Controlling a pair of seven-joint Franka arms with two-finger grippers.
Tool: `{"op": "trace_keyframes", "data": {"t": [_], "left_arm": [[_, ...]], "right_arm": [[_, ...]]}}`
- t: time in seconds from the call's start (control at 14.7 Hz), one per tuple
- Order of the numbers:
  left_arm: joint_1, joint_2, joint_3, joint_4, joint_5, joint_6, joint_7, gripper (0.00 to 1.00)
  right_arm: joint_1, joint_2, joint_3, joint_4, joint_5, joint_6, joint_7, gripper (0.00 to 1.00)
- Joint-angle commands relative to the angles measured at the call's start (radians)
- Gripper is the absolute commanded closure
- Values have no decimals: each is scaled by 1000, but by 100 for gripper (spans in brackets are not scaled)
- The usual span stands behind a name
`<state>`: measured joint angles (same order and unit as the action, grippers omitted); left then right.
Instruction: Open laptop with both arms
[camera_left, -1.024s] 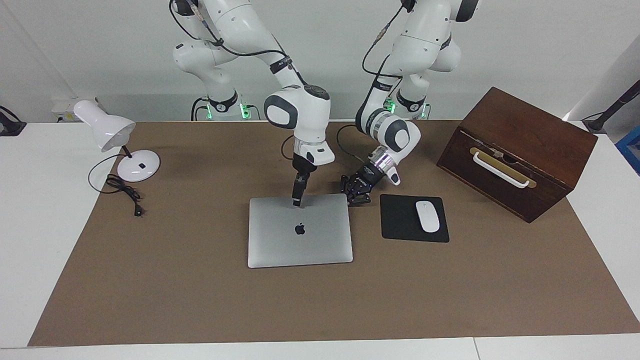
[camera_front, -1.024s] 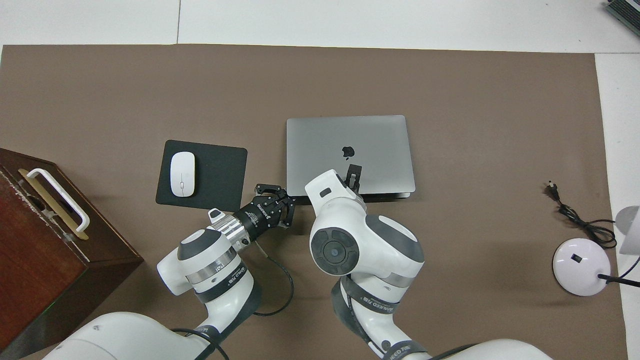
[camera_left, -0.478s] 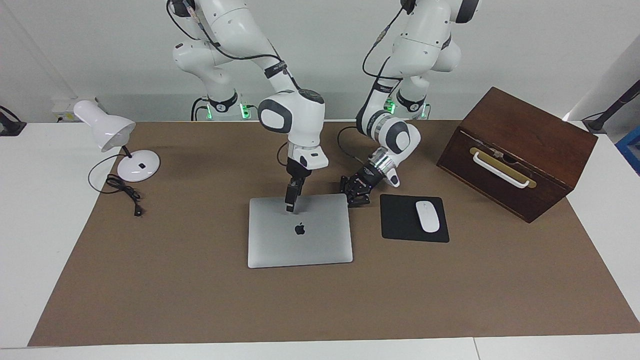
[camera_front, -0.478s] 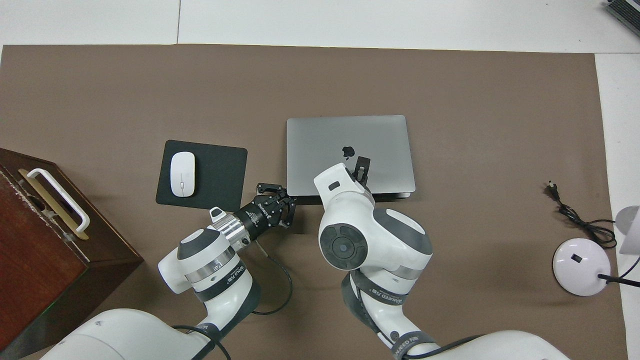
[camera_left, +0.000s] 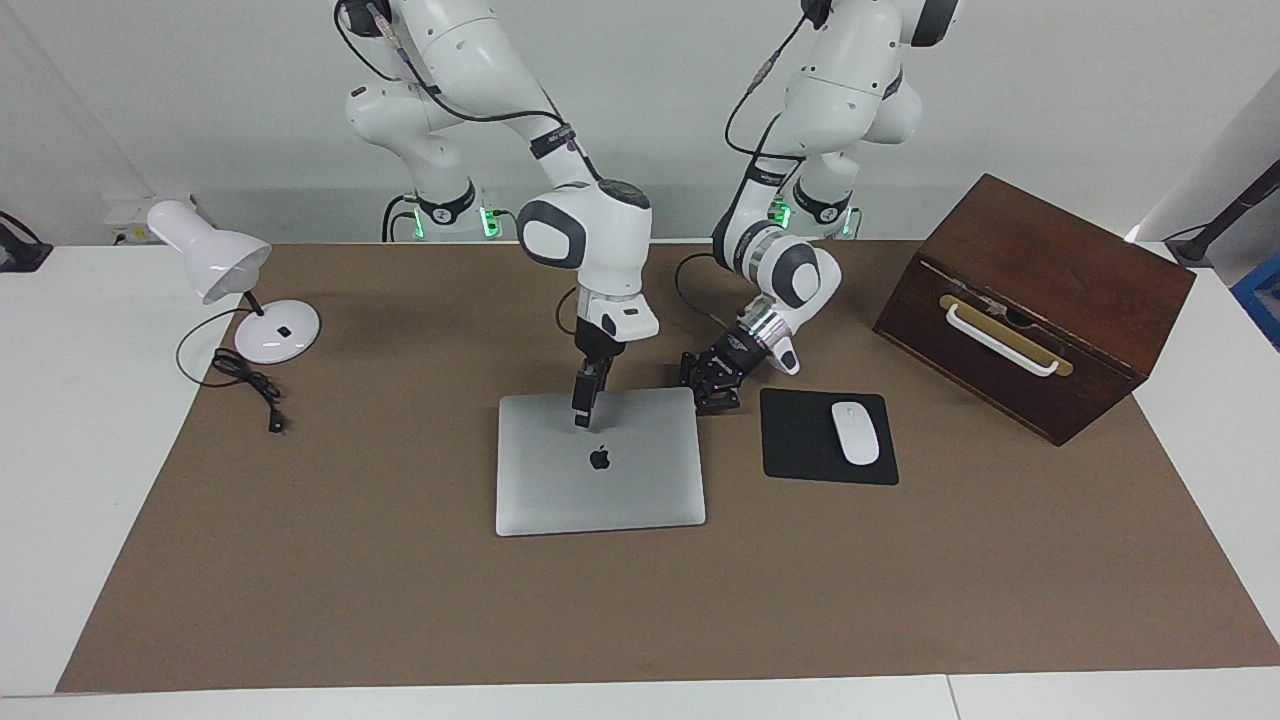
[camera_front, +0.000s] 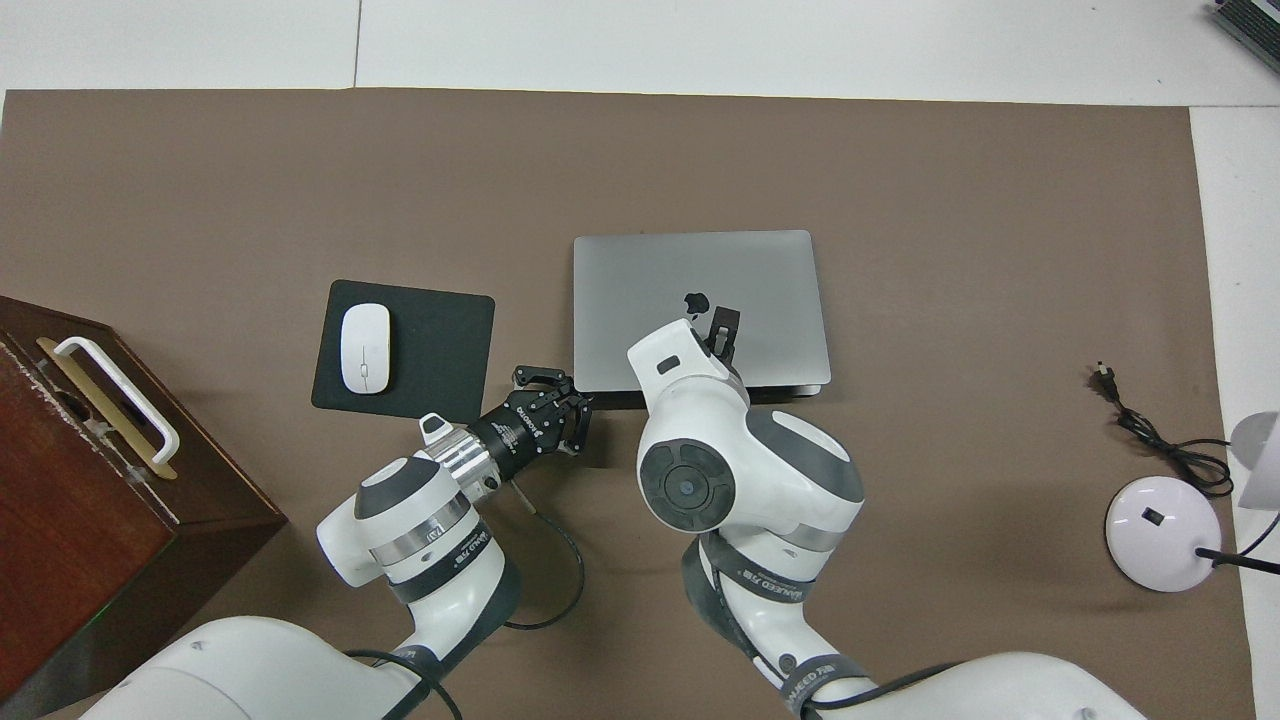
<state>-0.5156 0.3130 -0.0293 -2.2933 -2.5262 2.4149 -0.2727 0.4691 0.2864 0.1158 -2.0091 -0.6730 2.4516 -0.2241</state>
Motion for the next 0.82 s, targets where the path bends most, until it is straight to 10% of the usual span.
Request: {"op": "trace_keyframes", "data": {"t": [0.0,0.75], "left_arm": [[-4,100,0,26,-49,6,55,100],[-3,101,0,26,-49,4,58,100]], "right_arm": [[3,14,4,50,-34,-48,25,0],[6,11,4,98,-36,-82,17,0]]}}
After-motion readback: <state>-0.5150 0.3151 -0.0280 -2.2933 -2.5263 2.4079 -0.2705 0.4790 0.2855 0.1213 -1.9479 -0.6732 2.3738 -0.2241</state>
